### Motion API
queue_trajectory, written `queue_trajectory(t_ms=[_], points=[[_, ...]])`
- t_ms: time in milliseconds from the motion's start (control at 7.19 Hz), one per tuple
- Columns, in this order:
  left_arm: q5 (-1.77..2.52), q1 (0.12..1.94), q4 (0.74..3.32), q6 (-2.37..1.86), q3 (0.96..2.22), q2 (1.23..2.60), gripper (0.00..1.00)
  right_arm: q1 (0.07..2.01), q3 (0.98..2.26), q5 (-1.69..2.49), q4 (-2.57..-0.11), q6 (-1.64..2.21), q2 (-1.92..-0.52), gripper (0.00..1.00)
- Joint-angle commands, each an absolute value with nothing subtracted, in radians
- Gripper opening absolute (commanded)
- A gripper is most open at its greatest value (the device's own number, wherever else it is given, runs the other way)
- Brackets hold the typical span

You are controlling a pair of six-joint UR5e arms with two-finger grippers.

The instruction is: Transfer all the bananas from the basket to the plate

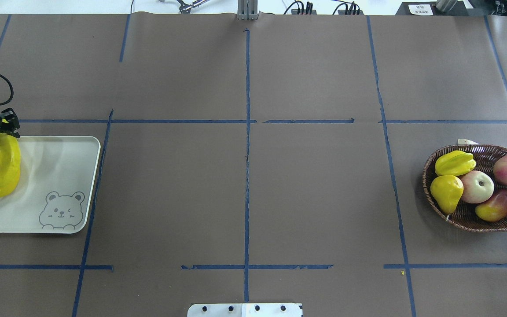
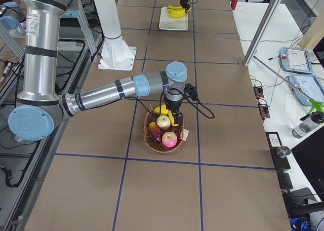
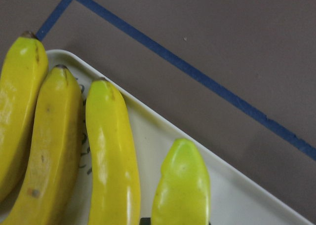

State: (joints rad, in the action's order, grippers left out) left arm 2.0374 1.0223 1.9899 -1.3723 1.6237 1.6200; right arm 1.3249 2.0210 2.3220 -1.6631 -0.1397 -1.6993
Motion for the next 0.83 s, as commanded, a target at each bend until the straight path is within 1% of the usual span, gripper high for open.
queue_trajectory(t_ms=[0, 278, 695], points=[[2.042, 1.037, 2.002, -1.294, 1.621, 1.623, 1.00, 1.330, 2.020, 2.322, -1.663, -0.141, -1.701, 0.99], [2.129, 1.125, 1.988, -1.073, 1.632, 1.609, 1.00, 1.353, 2.014, 2.322, -1.660, -0.175, -1.726, 0.99], [2.209, 1.287, 1.965, -0.513, 1.637, 1.530, 1.00, 1.495, 1.909, 2.324, -1.663, -0.376, -1.752, 0.99]])
